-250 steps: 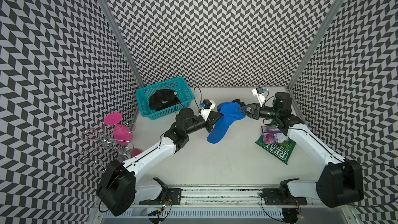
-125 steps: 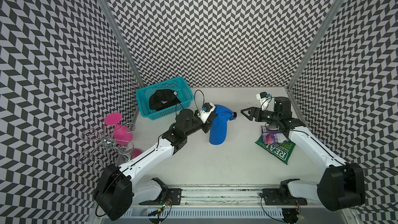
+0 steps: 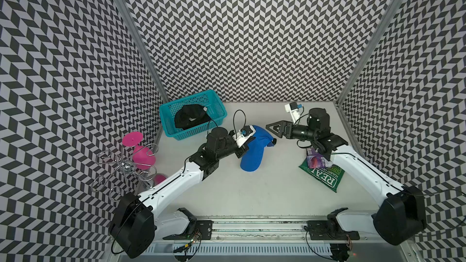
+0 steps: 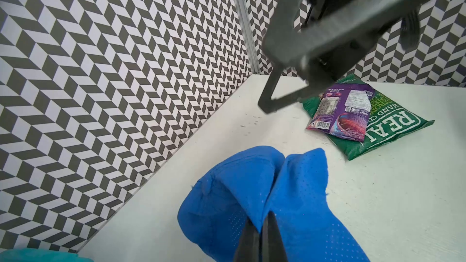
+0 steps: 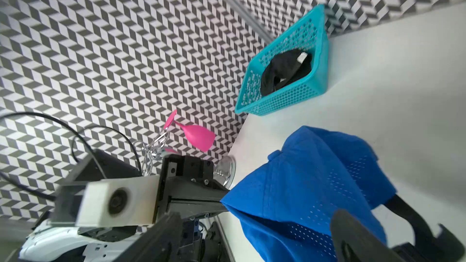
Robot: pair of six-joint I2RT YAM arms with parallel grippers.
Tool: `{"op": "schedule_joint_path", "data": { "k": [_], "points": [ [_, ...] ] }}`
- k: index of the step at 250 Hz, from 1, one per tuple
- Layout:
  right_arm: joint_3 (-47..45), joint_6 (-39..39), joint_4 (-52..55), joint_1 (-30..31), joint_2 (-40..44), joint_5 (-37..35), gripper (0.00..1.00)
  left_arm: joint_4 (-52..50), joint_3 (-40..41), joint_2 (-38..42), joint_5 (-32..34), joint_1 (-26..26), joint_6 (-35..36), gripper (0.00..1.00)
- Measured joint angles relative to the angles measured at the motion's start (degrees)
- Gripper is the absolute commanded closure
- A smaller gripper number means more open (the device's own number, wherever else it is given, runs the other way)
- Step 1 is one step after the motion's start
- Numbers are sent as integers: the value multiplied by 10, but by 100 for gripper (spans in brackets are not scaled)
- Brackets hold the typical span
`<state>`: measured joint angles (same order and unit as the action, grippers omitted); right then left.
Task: Turn the baseball cap inside out
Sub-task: Turn over the baseball cap.
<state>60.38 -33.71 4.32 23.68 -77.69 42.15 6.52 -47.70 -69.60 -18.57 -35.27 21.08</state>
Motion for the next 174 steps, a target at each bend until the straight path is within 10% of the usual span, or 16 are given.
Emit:
{"op": "schedule_joint_path", "data": {
  "k": [69, 143, 174],
  "points": [
    [43, 6, 52, 51, -75, -27, 12, -26, -22, -17, -44, -13, 28, 100],
    [59, 36, 83, 64, -97, -28, 100, -55, -38, -48, -60, -36, 35, 99],
    [59, 40, 75, 61, -96, -28, 100, -32, -17, -33, -57, -36, -9, 60]
  ]
}}
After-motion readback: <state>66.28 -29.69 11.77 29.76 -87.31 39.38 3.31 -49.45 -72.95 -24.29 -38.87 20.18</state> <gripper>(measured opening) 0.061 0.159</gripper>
